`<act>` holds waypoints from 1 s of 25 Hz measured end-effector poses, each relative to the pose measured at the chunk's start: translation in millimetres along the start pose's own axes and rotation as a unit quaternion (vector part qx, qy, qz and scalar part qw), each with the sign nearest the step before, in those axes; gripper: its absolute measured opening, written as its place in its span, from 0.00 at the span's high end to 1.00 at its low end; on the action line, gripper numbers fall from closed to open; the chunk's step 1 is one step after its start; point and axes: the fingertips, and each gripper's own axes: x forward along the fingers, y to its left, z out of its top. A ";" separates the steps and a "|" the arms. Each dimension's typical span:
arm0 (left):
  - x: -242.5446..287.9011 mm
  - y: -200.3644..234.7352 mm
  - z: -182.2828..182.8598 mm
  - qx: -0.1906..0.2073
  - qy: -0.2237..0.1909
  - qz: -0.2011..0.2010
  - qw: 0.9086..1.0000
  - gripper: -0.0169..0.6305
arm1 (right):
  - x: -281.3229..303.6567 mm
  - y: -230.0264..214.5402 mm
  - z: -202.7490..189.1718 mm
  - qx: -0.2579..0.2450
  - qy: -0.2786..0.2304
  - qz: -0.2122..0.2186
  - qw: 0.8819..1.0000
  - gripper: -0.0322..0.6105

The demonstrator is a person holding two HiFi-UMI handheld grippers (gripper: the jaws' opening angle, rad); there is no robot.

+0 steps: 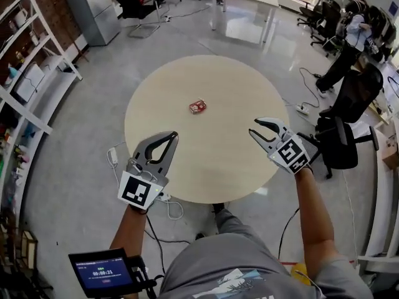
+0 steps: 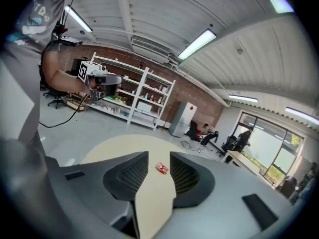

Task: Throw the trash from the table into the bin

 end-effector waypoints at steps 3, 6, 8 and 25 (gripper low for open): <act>-4.0 57.3 -33.2 -0.010 0.035 0.041 0.999 0.91 | 106.0 -11.5 1.5 -0.008 0.005 0.073 0.997 0.66; 6.3 88.9 -72.1 -0.014 0.067 0.076 0.995 0.91 | 198.7 -24.4 -20.2 -0.030 0.024 0.144 0.989 0.56; 18.3 99.0 -92.7 -0.024 0.084 0.096 0.992 0.91 | 250.9 -37.0 -42.6 -0.050 0.044 0.183 0.981 0.56; -24.5 200.4 -195.9 -0.100 0.170 0.215 0.956 0.91 | 513.8 11.5 -178.1 -0.129 0.246 0.397 0.875 0.43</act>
